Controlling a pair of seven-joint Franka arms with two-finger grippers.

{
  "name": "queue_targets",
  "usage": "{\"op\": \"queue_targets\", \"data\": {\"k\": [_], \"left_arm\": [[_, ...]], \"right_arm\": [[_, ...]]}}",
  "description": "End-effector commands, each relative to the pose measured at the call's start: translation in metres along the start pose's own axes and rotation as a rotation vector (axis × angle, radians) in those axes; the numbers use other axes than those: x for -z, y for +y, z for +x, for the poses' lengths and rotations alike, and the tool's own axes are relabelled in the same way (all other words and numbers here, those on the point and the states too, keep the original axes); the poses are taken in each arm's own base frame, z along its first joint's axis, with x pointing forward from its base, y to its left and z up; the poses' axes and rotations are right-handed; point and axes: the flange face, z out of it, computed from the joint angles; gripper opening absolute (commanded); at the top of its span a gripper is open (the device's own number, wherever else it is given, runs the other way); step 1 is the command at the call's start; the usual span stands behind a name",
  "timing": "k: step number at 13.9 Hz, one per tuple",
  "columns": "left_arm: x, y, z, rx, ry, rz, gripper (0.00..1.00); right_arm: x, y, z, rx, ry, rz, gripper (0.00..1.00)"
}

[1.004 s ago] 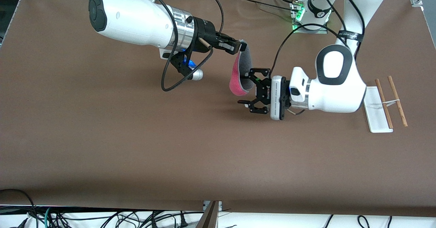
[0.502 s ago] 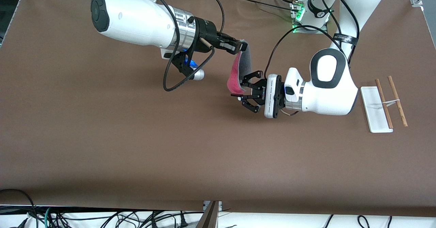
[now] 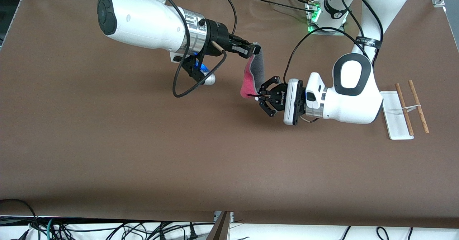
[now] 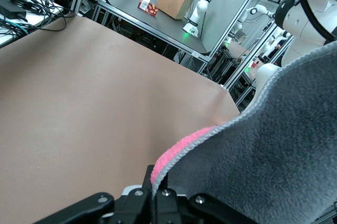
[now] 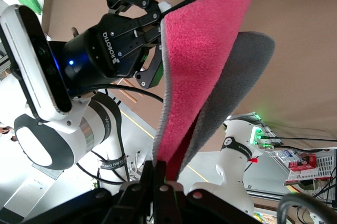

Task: Pass towel and hang on rack
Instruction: 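Open the right gripper and pull it back while the left gripper holds the towel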

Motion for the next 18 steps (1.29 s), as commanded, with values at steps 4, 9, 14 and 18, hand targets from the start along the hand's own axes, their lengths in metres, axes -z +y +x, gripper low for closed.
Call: {"op": "queue_targets", "data": {"k": [4, 9, 14, 18], "left_arm": [[0.007, -0.001, 0.006, -0.023, 0.019, -0.024, 0.0], [0.045, -0.003, 0.004, -0.067, -0.106, 0.04, 0.0], [0.091, 0.0, -0.018, -0.097, -0.431, 0.115, 0.0], [0.157, 0.016, -0.044, -0.058, -0.699, 0.153, 0.0]], "right_arm": [[-0.007, 0.004, 0.009, -0.007, 0.061, -0.017, 1.0], [0.009, 0.031, 0.045, 0.066, 0.224, -0.118, 1.0], [0.074, 0.108, 0.11, 0.399, 0.324, -0.423, 1.0], [0.148, 0.163, 0.133, 0.642, 0.401, -0.73, 1.0]]}}
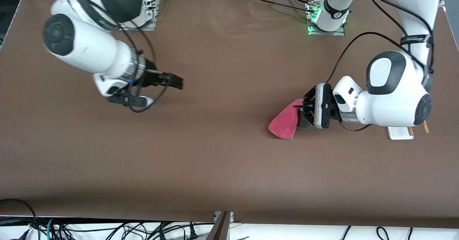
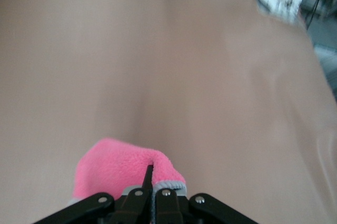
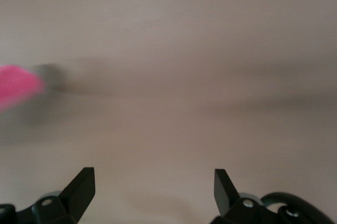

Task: Pass towel and hang on rack
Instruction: 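Carry the towel with the left gripper over the wooden dowel rack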

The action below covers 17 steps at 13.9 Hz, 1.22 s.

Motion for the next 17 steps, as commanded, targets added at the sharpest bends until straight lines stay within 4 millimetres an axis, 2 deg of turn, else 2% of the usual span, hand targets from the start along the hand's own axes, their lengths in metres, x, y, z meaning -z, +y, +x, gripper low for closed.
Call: {"op": "queue_targets", "data": {"k": [1, 2, 4, 6, 7, 9, 12, 15, 17], "left_arm": [[0.034, 0.014, -0.047, 0.054, -0.122, -0.035, 0.0], [0.041, 0.017, -0.07, 0.085, -0.166, -0.066, 0.0], [0.057, 0.021, -0.116, 0.147, -0.256, -0.096, 0.0], [0.086, 0.023, -0.173, 0.227, -0.274, -0.07, 0.0], [0.098, 0.026, -0.198, 0.267, -0.267, -0.061, 0.0], [0.141, 0.033, -0.23, 0.317, -0.304, 0.01, 0.0], [0.163, 0.043, -0.281, 0.348, -0.375, 0.018, 0.0], [0.176, 0.05, -0.352, 0.368, -0.331, 0.038, 0.0], [0.19, 0.051, -0.38, 0.329, -0.338, 0.11, 0.0]], "right_arm": [[0.024, 0.053, -0.023, 0.131, 0.043, -0.136, 1.0], [0.038, 0.078, -0.022, 0.135, 0.039, -0.169, 1.0], [0.06, 0.111, -0.028, 0.161, 0.02, -0.179, 1.0], [0.074, 0.115, -0.043, 0.145, -0.012, -0.183, 1.0], [0.077, 0.116, -0.043, 0.154, -0.007, -0.178, 1.0], [0.08, 0.115, -0.04, 0.155, 0.021, -0.174, 1.0], [0.086, 0.118, -0.039, 0.151, 0.045, -0.173, 1.0], [0.087, 0.117, -0.039, 0.152, 0.054, -0.179, 1.0], [0.088, 0.122, -0.035, 0.145, 0.069, -0.182, 1.0]]}}
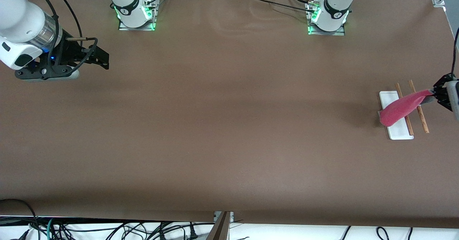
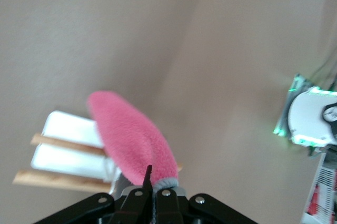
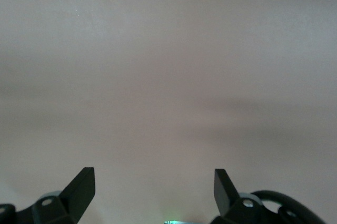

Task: Pass towel and hang on rack
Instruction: 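Carry the towel with the left gripper over the wooden dowel rack, then lower the towel onto the dowels and open the left gripper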

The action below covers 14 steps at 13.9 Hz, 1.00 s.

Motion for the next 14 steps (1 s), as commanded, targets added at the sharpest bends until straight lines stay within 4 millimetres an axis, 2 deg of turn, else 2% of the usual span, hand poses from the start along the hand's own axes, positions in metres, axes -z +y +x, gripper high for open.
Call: {"op": "queue_targets", "data": {"k": [1, 4, 6, 8, 10, 13, 14], "left_arm": [[0.006, -0.013, -0.033, -0.043, -0.022, 0.068, 0.0], [0.003, -0.023, -0.079, -0.044, -0.009, 0.127, 0.0], [-0.009, -0.032, -0.108, -0.035, 0.007, 0.144, 0.0], [-0.02, -0.042, -0.128, -0.012, 0.018, 0.172, 0.0], [-0.028, -0.053, -0.139, 0.0, 0.021, 0.209, 0.0], [-0.055, -0.067, -0.148, 0.011, 0.038, 0.191, 0.0], [-0.059, -0.07, -0.15, 0.015, 0.043, 0.198, 0.0]], "right_arm": [[0.005, 0.016, -0.001, -0.011, 0.037, -0.013, 1.0], [0.004, 0.018, -0.001, -0.017, 0.035, -0.014, 1.0], [0.005, 0.017, -0.001, -0.017, 0.031, -0.013, 1.0], [0.013, 0.019, 0.002, -0.026, 0.054, -0.014, 1.0], [0.015, 0.02, 0.004, -0.028, 0.06, -0.014, 1.0], [0.004, 0.01, 0.008, -0.041, 0.035, -0.009, 1.0], [0.005, 0.008, 0.009, -0.044, 0.045, -0.012, 1.0]]}}
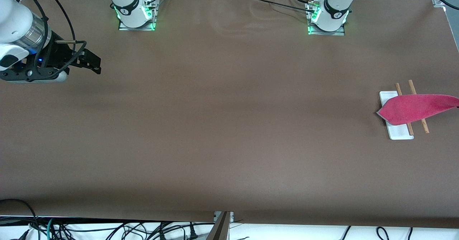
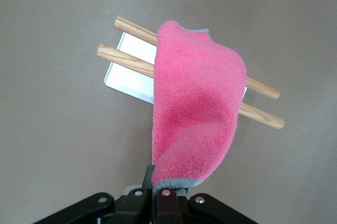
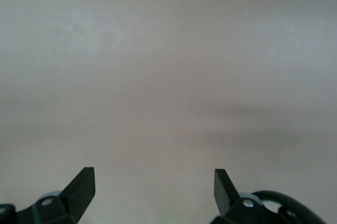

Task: Pass towel and hang on rack
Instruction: 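Lower the towel onto the dowels and open the left gripper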

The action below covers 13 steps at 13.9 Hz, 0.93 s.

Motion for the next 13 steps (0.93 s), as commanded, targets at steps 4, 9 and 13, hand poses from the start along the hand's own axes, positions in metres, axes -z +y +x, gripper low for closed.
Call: {"op": "queue_targets", "data": {"k": [4, 9, 13], "left_arm": [[-0.032, -0.02, -0.011, -0.01, 0.016, 0.03, 0.0], [-0.056, -0.024, -0.015, -0.002, 0.022, 0.016, 0.58], [-0.08, -0.028, -0.015, -0.004, 0.032, -0.015, 1.0]], "right_arm": [[-0.003, -0.002, 0.002, -0.028, -0.008, -0.005, 1.0], [-0.003, -0.002, 0.001, -0.028, -0.012, -0.005, 1.0], [-0.003, -0.003, 0.001, -0.024, -0.014, -0.006, 1.0]]}}
